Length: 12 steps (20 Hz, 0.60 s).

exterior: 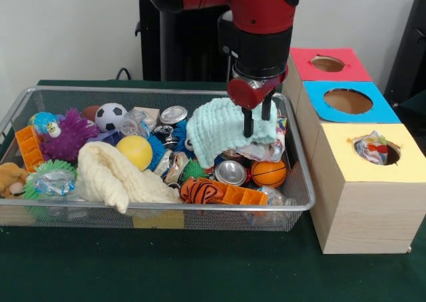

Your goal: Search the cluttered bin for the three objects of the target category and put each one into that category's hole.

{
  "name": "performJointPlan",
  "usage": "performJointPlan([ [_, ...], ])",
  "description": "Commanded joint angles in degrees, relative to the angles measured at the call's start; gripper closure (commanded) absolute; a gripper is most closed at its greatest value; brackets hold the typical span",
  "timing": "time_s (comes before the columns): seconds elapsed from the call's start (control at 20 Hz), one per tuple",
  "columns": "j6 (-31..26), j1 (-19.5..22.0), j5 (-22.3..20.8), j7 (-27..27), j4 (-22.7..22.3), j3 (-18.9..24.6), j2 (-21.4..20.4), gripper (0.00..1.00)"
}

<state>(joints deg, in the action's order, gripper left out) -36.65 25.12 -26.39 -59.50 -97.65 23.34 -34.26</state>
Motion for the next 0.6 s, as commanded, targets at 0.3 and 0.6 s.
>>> performJointPlan([
  [0.3,2.9,-0.5,-6.9,-1.8,0.8,-2.1,5.2,0.00],
  [0.6,6.2,0.1,-9.3,-2.8,1.2,-1.0,6.0,1.00],
])
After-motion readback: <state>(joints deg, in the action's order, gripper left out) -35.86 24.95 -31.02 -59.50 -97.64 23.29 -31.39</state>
